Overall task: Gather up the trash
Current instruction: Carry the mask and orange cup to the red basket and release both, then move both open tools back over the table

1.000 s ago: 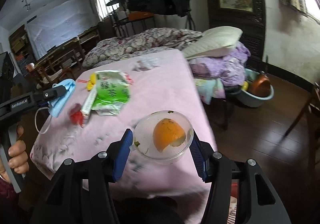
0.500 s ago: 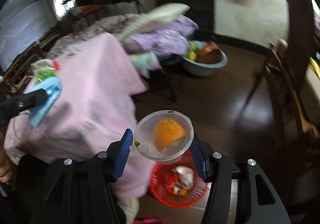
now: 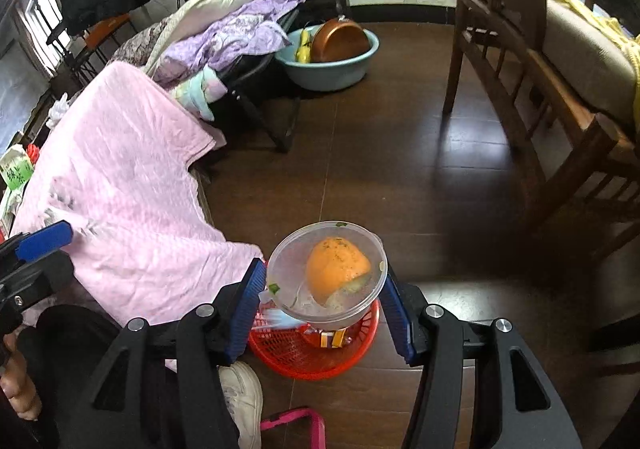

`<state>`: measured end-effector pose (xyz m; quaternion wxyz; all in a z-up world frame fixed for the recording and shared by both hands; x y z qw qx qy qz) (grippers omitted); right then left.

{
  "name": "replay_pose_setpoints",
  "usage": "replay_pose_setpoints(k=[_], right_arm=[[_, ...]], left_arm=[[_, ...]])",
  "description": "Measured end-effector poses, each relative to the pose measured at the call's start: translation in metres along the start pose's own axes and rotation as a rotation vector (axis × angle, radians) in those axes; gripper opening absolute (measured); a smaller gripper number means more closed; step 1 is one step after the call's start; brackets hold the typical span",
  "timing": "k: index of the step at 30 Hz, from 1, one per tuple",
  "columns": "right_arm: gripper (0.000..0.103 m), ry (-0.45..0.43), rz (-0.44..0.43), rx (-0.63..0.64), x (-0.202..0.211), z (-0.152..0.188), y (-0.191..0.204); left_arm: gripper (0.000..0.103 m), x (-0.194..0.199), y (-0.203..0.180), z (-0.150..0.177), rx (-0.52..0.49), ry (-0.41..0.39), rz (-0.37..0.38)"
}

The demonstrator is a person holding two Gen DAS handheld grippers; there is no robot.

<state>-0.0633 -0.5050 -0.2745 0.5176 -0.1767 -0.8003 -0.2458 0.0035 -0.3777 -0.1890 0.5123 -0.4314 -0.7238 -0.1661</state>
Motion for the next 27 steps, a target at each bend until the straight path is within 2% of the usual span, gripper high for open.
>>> replay_pose_setpoints(k=[7, 8, 9, 10, 12, 19, 27], right_arm=[[0.057, 0.08, -0.017, 0.054, -0.029, 0.019, 0.033], [0.06, 0.086, -0.016, 0.057, -0.032, 0.019, 0.035], [0.072, 0.098, -0.016, 0.063, -0.036, 0.021, 0.038], [0.077, 0.1, -0.008, 0.062, -0.037, 0.021, 0.039], [0.082, 0.08, 0.012, 0.048, -0.032, 0.019, 0.038], [0.083, 0.005, 0.015, 0.039, 0.003, 0.002, 0.04], [0.083, -0.075, -0.031, 0.119, 0.034, -0.015, 0.088]], left_arm=[[0.076, 0.022, 0.019, 0.007, 0.044, -0.036, -0.022], [0.076, 0.024, 0.02, 0.007, 0.048, -0.04, -0.02], [0.076, 0.027, 0.021, 0.007, 0.055, -0.044, -0.016], [0.076, 0.028, 0.021, 0.007, 0.059, -0.046, -0.014], [0.076, 0.034, 0.023, 0.008, 0.065, -0.058, -0.017], [0.079, 0.061, 0.035, 0.003, 0.099, -0.127, -0.043], [0.083, 0.102, 0.078, 0.003, 0.195, -0.216, -0.097]])
Point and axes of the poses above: each gripper's, at about its wrist camera, not at the fingertips, and x roughly against the way its jaws point, y to its left, z to its underside, the point moved 10 cm from there along -x, roughly the way its jaws point, and after that the axes turned 8 degrees about y, right-handed, at the moved point
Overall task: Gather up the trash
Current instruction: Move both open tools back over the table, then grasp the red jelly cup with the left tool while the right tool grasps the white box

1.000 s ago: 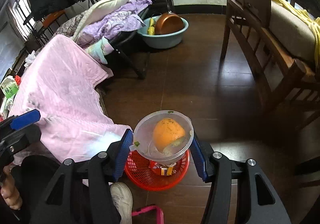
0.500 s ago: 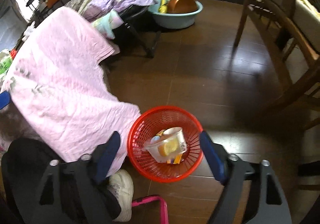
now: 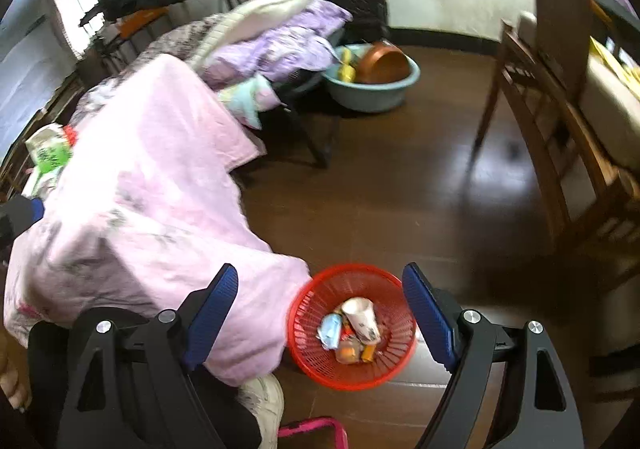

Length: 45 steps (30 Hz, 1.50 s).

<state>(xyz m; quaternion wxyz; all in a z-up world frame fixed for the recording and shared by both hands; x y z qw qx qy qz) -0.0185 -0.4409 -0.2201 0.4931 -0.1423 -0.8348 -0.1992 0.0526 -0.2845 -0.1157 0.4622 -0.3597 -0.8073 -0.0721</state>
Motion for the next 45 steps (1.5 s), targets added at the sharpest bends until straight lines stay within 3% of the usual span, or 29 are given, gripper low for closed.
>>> replay_pose_setpoints(k=[9, 17, 25, 30, 35, 38, 39, 41, 42, 45], right_arm=[[0.083, -0.061, -0.054, 0.11, 0.018, -0.025, 0.067], [0.083, -0.086, -0.097, 0.166, 0.027, -0.041, 0.114], [0.083, -0.091, -0.164, 0.253, 0.025, -0.05, 0.183], [0.083, -0.095, -0.2, 0.321, 0.027, -0.053, 0.226], [0.083, -0.1, -0.223, 0.376, 0.029, -0.058, 0.264], [0.083, -0.111, -0.235, 0.419, 0.032, -0.059, 0.287], [0.083, -0.112, -0.237, 0.426, 0.032, -0.058, 0.291], [0.083, -0.108, -0.242, 0.437, 0.03, -0.057, 0.301], [0.083, -0.102, -0.248, 0.438, 0.028, -0.058, 0.305], [0.08, -0.085, -0.276, 0.433, 0.024, -0.06, 0.316]], left_arm=[[0.084, 0.032, 0.09, -0.003, 0.185, -0.075, -0.109], [0.086, 0.083, 0.211, 0.002, 0.368, -0.174, -0.294], [0.087, 0.097, 0.292, 0.027, 0.457, -0.136, -0.401], [0.089, 0.079, 0.298, 0.034, 0.431, -0.079, -0.372], [0.089, 0.056, 0.298, 0.029, 0.398, -0.01, -0.392], [0.088, 0.059, 0.306, 0.028, 0.43, -0.027, -0.386], [0.084, 0.06, 0.309, 0.028, 0.439, -0.028, -0.384], [0.059, 0.064, 0.31, 0.026, 0.427, -0.055, -0.36], [0.053, 0.065, 0.308, 0.026, 0.404, -0.056, -0.338], [0.054, 0.07, 0.307, 0.025, 0.381, -0.074, -0.355]])
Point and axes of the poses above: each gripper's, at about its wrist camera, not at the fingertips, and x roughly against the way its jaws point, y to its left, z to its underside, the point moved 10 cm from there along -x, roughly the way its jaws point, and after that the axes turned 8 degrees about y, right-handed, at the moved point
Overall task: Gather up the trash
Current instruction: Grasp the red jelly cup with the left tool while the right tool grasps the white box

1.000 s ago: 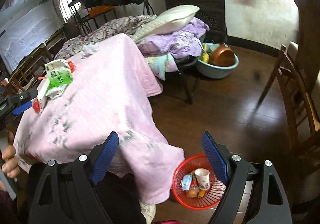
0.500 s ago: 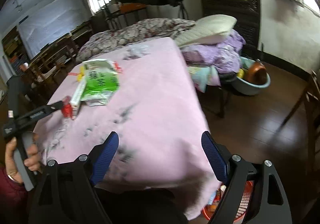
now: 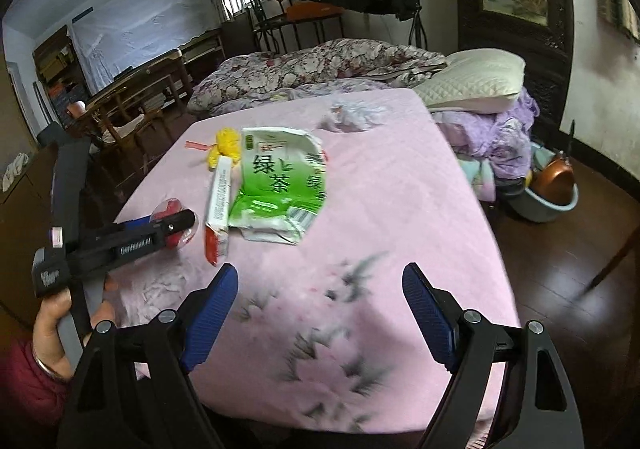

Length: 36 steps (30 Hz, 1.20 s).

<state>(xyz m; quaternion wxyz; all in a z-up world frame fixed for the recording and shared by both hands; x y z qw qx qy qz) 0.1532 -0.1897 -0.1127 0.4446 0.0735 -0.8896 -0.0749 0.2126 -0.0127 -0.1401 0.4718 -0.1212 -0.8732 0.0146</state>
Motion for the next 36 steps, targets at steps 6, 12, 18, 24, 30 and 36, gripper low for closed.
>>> replay_pose_setpoints(k=[6, 12, 18, 24, 30, 36], right_arm=[[0.064, 0.034, -0.096, 0.019, -0.024, -0.02, 0.038], [0.054, 0.081, -0.131, 0.065, -0.056, -0.032, 0.078], [0.019, 0.054, -0.116, 0.109, -0.053, -0.036, 0.091], [0.019, -0.041, -0.097, 0.097, -0.012, -0.042, 0.072], [0.019, -0.084, -0.047, 0.03, 0.028, -0.029, 0.021], [0.019, -0.106, -0.006, -0.053, 0.06, -0.003, -0.036]], left_arm=[[0.054, 0.016, 0.023, 0.01, 0.061, -0.017, -0.001], [0.054, 0.022, 0.042, 0.018, 0.098, -0.01, -0.02], [0.054, 0.025, 0.041, 0.023, 0.091, -0.003, -0.019], [0.054, 0.042, 0.018, 0.02, 0.061, -0.028, 0.001], [0.054, 0.058, -0.038, 0.016, -0.036, -0.044, 0.054], [0.054, 0.059, -0.1, 0.024, -0.128, -0.033, 0.117]])
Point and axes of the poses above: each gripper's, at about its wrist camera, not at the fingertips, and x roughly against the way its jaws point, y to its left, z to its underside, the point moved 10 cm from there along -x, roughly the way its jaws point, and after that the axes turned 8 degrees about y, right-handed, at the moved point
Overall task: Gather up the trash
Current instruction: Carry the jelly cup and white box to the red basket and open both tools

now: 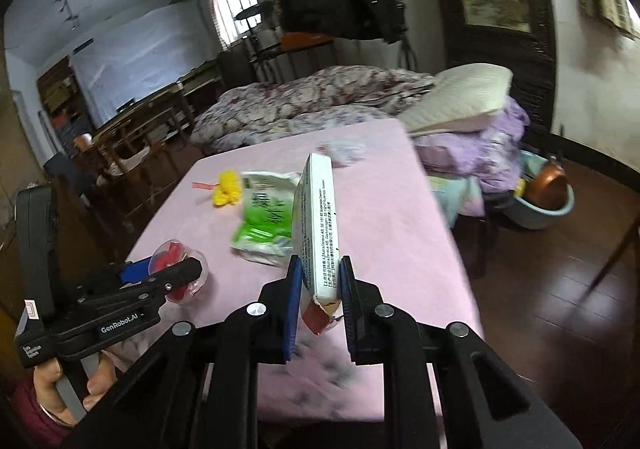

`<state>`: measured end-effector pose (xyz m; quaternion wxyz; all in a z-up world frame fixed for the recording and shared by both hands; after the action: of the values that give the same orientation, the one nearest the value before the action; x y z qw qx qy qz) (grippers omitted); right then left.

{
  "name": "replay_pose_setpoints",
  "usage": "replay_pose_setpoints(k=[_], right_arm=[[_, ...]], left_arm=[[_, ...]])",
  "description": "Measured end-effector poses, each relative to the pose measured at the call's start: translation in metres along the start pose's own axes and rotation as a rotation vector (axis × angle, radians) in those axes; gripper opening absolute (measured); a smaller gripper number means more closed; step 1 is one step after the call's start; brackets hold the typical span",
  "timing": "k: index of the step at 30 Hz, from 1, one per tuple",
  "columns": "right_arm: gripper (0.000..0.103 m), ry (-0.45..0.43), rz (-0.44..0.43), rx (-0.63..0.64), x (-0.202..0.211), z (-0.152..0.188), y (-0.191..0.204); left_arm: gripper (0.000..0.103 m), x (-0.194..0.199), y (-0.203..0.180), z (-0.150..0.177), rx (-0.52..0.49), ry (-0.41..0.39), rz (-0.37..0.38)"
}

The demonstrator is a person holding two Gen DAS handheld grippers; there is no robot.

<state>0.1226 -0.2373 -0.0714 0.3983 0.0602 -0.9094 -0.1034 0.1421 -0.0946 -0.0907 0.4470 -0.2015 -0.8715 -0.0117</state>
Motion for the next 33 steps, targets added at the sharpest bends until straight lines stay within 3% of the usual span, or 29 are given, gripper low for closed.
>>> replay_pose_setpoints(k=[9, 17, 21, 23, 24, 33], right_arm=[[0.019, 0.001, 0.149, -0.107, 0.043, 0.049, -0.106], [0.019, 0.136, 0.308, -0.268, 0.058, 0.143, -0.223], [0.019, 0.19, 0.328, -0.387, 0.054, 0.187, -0.261], [0.019, 0.213, 0.335, -0.444, 0.052, 0.21, -0.277], [0.019, 0.22, 0.337, -0.456, 0.051, 0.217, -0.281], [0.019, 0.339, 0.315, -0.498, 0.008, 0.259, -0.282]], left_arm=[[0.054, -0.017, -0.126, 0.012, -0.206, 0.067, 0.153], [0.054, -0.053, -0.246, 0.053, -0.39, 0.188, 0.304], [0.055, -0.084, -0.297, 0.087, -0.483, 0.27, 0.34], [0.077, -0.096, -0.309, 0.099, -0.505, 0.296, 0.332], [0.08, -0.099, -0.31, 0.102, -0.509, 0.292, 0.315], [0.082, -0.115, -0.287, 0.125, -0.487, 0.312, 0.252]])
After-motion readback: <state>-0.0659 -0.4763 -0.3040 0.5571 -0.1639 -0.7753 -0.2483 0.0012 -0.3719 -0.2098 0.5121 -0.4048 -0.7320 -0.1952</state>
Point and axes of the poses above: each gripper's, at about its wrist camera, not at the fingertips, and x roughly against the way its jaws point, y to its left, z to its underside, the point moved 10 cm from there along -x, roughly the way its jaws point, and after that the axes turned 8 degrees about y, right-handed, at the moved point
